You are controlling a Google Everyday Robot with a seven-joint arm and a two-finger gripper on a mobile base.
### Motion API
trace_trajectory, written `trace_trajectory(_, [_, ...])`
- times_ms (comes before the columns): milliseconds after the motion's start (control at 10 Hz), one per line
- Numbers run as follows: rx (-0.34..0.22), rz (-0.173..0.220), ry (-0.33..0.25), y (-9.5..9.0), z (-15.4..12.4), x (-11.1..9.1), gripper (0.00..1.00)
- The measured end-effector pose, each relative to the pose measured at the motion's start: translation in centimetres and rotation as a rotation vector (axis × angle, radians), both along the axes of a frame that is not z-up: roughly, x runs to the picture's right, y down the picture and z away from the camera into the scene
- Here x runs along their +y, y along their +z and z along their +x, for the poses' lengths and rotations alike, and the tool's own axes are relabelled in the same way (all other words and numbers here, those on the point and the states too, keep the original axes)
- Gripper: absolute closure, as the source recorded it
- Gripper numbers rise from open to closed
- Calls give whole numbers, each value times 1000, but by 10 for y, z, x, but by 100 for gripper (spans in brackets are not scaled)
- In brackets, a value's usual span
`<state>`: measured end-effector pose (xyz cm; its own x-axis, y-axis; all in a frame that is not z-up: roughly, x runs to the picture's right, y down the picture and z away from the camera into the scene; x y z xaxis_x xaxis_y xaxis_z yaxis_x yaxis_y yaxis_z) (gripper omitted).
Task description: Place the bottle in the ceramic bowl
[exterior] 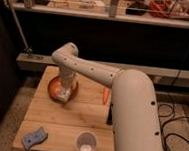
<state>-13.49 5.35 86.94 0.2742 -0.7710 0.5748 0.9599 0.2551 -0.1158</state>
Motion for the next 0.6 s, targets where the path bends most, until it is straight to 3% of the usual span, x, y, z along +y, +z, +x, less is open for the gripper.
trace_trajectory(600, [-6,0,-7,0,-2,0,73])
